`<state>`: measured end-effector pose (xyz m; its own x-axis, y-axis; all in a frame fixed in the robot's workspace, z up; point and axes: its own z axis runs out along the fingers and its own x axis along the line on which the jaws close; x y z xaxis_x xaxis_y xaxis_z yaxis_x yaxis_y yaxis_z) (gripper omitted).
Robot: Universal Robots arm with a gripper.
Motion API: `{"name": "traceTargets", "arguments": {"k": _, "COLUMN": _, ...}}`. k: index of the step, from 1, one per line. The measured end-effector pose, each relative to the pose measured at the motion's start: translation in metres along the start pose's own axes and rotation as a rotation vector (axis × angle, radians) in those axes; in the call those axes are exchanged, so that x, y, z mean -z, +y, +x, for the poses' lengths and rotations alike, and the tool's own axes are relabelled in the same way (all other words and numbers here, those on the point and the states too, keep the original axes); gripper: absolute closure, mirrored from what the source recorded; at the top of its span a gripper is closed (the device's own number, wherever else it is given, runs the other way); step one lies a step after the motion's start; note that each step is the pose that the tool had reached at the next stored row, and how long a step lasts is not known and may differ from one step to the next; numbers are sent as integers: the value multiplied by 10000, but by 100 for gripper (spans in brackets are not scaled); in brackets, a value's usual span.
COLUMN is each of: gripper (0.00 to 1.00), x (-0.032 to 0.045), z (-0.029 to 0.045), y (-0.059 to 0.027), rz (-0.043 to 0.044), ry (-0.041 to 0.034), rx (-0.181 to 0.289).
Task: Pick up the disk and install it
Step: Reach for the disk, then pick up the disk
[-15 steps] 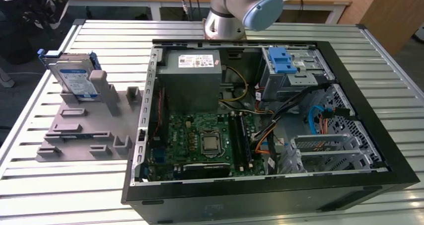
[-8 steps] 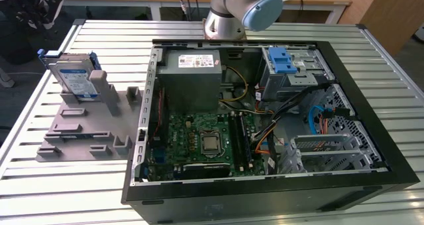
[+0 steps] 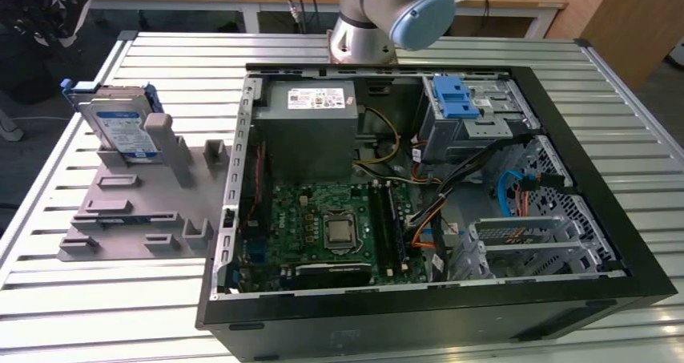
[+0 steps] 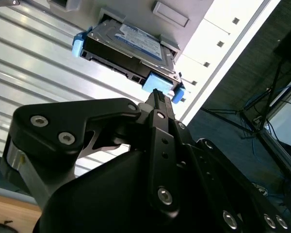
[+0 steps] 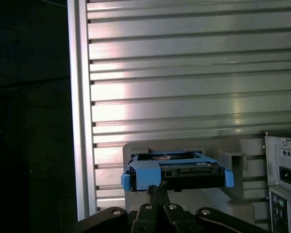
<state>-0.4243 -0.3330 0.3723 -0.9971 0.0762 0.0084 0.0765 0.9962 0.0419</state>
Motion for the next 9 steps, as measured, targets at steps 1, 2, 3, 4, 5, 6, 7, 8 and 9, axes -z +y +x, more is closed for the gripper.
{"name": "traceTargets", "arguments": {"k": 1, "gripper": 89, "x": 0, "z": 0, "y": 0, "rz": 0, "ry": -1, "rx": 1}}
{"name": "traceTargets", "arguments": {"k": 2, "gripper": 89, "x": 0, "z": 0, "y": 0, "rz": 0, "ry": -1, "rx": 1}}
{"name": "traceTargets", "arguments": {"k": 3, "gripper": 89, "x": 0, "z": 0, "y": 0, "rz": 0, "ry": -1, "rx": 0}}
{"name": "traceTargets", "arguments": {"k": 4, "gripper": 89, "x": 0, "z": 0, "y": 0, "rz": 1, "ry": 0, "rx": 0}}
{"name": "traceTargets", "arguments": {"k": 5, "gripper": 89, "x": 0, "z": 1, "y": 0, "rz": 1, "ry": 0, "rx": 3}}
{"name": "traceTargets", "arguments": {"k": 6, "gripper": 89, "x": 0, "z": 1, "y": 0, "rz": 2, "ry": 2, "rx": 43}}
{"name": "traceTargets", "arguments": {"k": 7, "gripper": 89, "x": 0, "z": 1, "y": 0, "rz": 3, "ry": 7, "rx": 150}}
{"name": "traceTargets", "arguments": {"k": 8, "gripper": 89, "x": -1, "z": 1, "y": 0, "rz": 3, "ry": 12, "rx": 311}}
{"name": "traceTargets", "arguments": {"k": 9, "gripper": 89, "x": -1, "z": 1, "y": 1, "rz": 5, "ry": 19, "rx": 491}}
